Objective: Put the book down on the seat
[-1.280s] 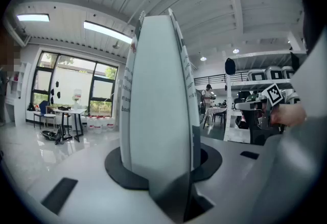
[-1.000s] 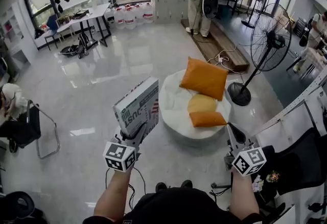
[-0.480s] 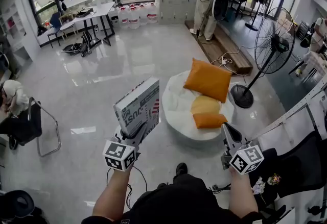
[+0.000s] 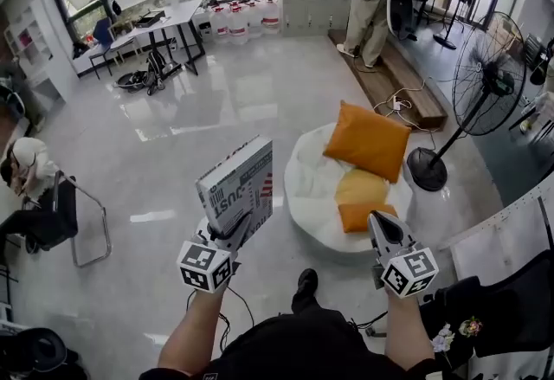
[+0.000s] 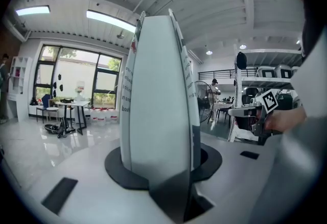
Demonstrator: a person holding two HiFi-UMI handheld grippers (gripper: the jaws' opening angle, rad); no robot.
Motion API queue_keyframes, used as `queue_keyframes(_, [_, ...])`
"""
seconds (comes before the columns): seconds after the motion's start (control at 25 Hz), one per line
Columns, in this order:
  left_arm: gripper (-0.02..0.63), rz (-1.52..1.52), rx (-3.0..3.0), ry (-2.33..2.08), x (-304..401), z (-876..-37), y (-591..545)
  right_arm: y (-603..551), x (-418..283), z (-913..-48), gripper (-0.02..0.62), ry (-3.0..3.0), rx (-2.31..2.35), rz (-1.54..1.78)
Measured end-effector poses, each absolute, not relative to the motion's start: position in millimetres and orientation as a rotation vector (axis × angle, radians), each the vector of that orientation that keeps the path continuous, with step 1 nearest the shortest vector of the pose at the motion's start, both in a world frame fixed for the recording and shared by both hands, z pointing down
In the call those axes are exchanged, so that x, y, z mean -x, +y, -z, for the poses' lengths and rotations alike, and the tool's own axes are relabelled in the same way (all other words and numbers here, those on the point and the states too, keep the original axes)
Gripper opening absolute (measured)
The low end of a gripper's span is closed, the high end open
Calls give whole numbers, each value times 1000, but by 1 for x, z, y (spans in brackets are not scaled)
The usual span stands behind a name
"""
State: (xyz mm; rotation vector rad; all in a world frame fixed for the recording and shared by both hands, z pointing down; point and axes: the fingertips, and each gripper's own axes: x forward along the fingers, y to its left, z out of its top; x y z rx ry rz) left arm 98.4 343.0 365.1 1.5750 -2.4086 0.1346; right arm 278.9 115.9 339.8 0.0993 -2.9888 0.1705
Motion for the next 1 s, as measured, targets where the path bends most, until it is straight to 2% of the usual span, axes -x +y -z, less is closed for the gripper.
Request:
queue_keyframes(0.44, [153, -165, -1525, -2367, -15, -372, 218, -4, -178, -358, 10, -2941, -6, -249])
queue_keyframes(1.0, [153, -161, -1628, -2296, 43, -394, 134, -70, -141, -393, 9, -2909, -90, -284])
